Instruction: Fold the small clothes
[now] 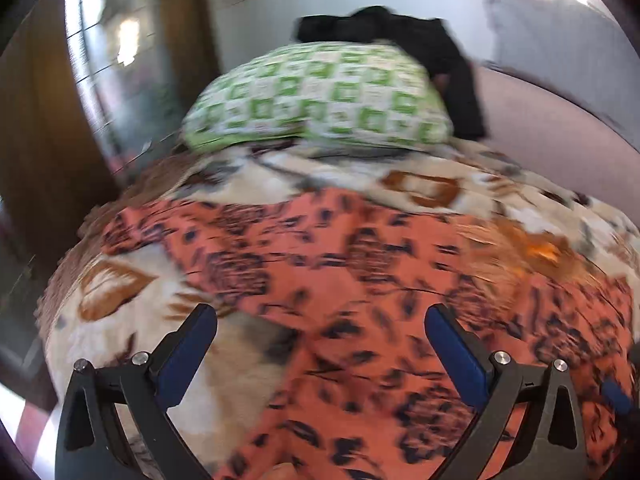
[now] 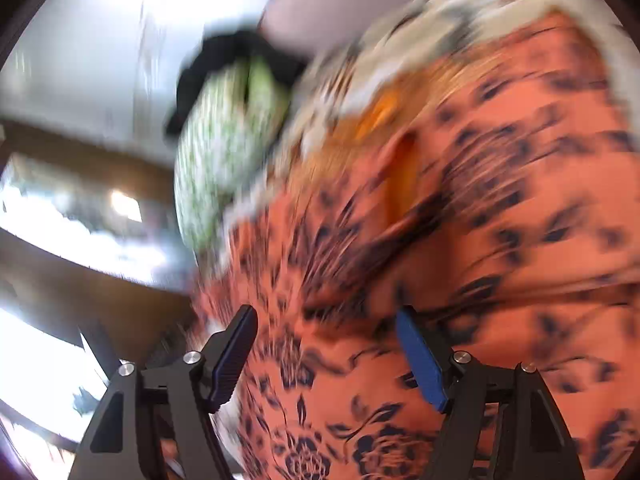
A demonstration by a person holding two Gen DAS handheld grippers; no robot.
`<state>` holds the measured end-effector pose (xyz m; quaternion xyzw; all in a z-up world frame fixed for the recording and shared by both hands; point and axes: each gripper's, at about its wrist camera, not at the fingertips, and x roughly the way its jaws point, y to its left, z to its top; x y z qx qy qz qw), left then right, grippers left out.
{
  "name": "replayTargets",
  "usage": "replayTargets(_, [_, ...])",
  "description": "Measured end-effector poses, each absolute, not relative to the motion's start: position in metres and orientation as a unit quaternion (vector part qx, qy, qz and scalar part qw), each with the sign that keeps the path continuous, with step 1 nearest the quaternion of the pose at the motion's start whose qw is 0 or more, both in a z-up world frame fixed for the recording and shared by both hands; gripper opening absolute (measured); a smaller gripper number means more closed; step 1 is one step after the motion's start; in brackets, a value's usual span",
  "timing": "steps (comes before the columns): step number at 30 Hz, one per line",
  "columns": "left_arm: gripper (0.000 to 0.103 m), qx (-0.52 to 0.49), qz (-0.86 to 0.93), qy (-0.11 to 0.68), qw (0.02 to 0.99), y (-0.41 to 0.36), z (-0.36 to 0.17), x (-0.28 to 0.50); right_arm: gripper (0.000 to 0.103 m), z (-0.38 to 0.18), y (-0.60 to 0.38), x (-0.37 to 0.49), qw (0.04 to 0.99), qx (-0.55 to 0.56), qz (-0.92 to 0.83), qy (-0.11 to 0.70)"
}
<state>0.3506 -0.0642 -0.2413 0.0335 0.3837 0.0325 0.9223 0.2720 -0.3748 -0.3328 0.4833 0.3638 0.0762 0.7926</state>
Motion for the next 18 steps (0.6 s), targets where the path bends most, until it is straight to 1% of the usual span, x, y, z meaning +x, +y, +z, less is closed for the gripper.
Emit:
replayTargets(2, [0.103,0.051,-0.009,0.380,0.924,-0.093,-0.244,0.346,0.062,-0.341,-0.403,0.260,0.781,0.523,0.055,0.336])
replayTargets(3, [0.103,0.060,-0.028,0.380,0.923,-0.109,-0.246,0.344,0.055,-0.346,-0.414,0.256,0.778,0.533,0.041,0.331])
replayTargets(5, [0.103,0.078,-0.059,0.378,0.920,-0.137,-0.250,0.339,0.047,-0.352,-0.431,0.250,0.774,0.539,0.021,0.332])
replayTargets(7, [0.103,0.098,-0.079,0.371,0.920,-0.162,-0.253,0.333,0.042,-0.357,-0.448,0.248,0.759,0.549,0.002,0.350])
replayTargets(9, [0.103,0.111,-0.100,0.360,0.921,-0.185,-0.254,0.325,0.041,-0.373,-0.461,0.246,0.740,0.569,-0.022,0.356])
replayTargets(10, [0.103,0.115,-0.107,0.355,0.922,-0.193,-0.254,0.322,0.037,-0.385,-0.464,0.247,0.728,0.583,-0.030,0.359])
replayTargets(11, [0.103,0.120,-0.112,0.345,0.924,-0.203,-0.253,0.318,0.029,-0.390,-0.477,0.239,0.714,0.602,-0.030,0.356])
replayTargets(14, [0.103,0.158,-0.092,0.319,0.930,-0.231,-0.259,0.316,0.027,-0.407,-0.484,0.241,0.679,0.651,-0.019,0.339])
replayTargets(18, [0.103,0.215,-0.061,0.330,0.917,-0.268,-0.279,0.332,0.028,-0.408,-0.490,0.239,0.673,0.656,-0.012,0.341])
